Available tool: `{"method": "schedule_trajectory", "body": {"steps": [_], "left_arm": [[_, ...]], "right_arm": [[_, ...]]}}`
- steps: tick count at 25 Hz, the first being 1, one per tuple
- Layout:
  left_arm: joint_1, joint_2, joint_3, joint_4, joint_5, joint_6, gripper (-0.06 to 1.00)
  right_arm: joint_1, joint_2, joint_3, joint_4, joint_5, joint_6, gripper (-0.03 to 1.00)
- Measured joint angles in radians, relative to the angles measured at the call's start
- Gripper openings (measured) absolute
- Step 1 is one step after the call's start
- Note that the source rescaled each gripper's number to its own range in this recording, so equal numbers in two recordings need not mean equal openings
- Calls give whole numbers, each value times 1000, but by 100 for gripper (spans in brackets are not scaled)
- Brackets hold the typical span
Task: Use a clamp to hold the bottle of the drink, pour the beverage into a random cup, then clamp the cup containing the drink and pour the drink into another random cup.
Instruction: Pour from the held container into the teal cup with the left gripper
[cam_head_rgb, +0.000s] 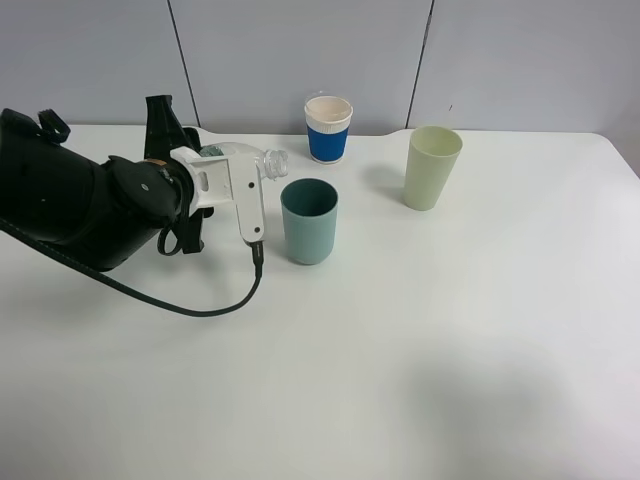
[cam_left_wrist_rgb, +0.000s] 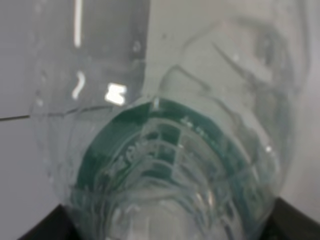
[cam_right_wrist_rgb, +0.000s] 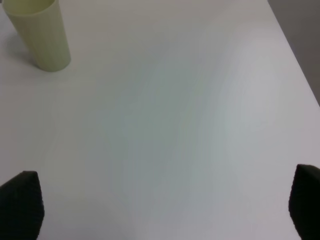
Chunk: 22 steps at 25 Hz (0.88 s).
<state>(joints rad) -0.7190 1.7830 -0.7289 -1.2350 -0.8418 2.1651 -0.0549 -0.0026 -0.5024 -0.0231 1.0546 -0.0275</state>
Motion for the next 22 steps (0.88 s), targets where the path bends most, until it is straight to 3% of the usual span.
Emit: {"method": "schedule_trajectory", "body": {"steps": [12,22], "left_arm": [[0,15,-75,-63,-13,196,0],[0,27,-86,-43,-26,278,0]], "right_arm": [[0,0,0,0,0,0,95],[0,0,0,0,0,0,95]]}}
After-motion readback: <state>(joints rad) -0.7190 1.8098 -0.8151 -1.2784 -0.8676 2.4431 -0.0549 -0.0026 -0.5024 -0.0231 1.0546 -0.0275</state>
